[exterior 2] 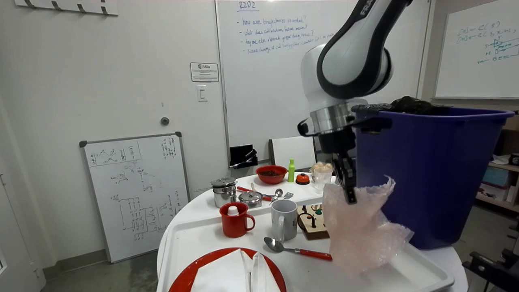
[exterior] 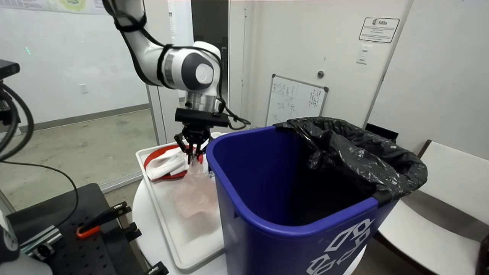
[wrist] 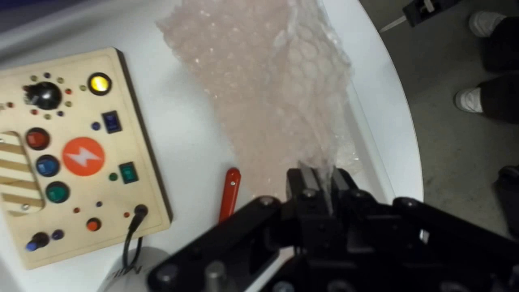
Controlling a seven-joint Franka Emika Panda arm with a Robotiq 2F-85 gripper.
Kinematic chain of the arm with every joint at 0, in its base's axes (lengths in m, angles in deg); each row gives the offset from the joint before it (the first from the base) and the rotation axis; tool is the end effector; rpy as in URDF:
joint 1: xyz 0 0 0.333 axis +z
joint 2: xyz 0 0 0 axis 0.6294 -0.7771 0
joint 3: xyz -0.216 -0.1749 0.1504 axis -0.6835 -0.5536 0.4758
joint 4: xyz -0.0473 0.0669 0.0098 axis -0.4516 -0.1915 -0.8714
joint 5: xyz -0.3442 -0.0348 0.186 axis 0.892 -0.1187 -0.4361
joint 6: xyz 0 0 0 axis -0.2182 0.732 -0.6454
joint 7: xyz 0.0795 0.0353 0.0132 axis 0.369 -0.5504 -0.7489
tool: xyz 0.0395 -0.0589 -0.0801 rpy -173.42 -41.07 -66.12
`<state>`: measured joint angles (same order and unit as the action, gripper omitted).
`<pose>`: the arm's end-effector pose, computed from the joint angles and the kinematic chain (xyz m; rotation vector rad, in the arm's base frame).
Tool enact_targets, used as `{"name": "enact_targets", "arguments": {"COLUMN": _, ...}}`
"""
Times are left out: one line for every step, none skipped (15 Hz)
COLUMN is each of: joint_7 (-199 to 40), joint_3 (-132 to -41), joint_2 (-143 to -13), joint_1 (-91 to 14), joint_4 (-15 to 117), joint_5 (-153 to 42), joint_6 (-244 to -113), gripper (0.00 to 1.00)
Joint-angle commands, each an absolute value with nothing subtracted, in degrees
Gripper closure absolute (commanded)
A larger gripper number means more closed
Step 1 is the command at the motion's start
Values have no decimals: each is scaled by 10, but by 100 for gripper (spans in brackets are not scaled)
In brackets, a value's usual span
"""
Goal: Pick up the paper garbage and put it in the bin
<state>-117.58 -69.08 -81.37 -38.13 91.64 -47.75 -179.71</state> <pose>0.4735 0.1219 0.1755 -2.7359 -1.4528 0.4368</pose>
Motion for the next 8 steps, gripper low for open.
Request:
{"name": "enact_targets", "arguments": {"joint_7": -1141, "joint_3": -713, "joint_2": -668, "joint_1": -359, "joint_4": 982, "joint_5": -434, "joint_6": -1770, "gripper": 92}}
{"name": "enact_targets", "arguments": {"joint_7": -1140, "joint_3": -716, "joint_2": -643, "joint_1": -357, "joint_4": 984, "joint_5": -427, "joint_6": -1762, "gripper": 92}}
{"name": "enact_targets", "arguments": {"joint_7": -1134, "joint_3": -720, "joint_2": -620, "joint_1": -355, "joint_4": 987, "joint_5": -419, "joint_6": -1758, "gripper": 92}}
{"name": "enact_targets", "arguments": {"joint_7": -1136, "joint_3": -723, "joint_2": -599, "joint_1": -354, "joint_4": 987, "joint_5": -419, "joint_6": -1755, "gripper": 92}}
{"name": "enact_targets", "arguments": {"joint_7": -1135, "joint_3": -727, "joint_2": -580, "joint_1": -353, "joint_4": 988, "joint_5": -418, "joint_6": -1755, "gripper": 92}}
{"name": "enact_targets", "arguments": {"joint_7": -1136, "joint_3": -731, "joint_2": -563, "joint_1": -352, "joint_4": 987, "joint_5": -421, "joint_6": -1755, "gripper": 92}}
{"name": "enact_targets", "arguments": {"joint_7": -1131, "joint_3": -737, "joint_2": -546, "joint_1": -352, "joint_4": 987, "joint_5": -423, "joint_6": -1758, "gripper": 92}}
{"name": "enact_targets", "arguments": {"joint_7": -1123, "joint_3": -742, "joint_2": -529, "joint_1": -353, "joint_4": 987, "joint_5": -421, "joint_6": -1760, "gripper": 92}}
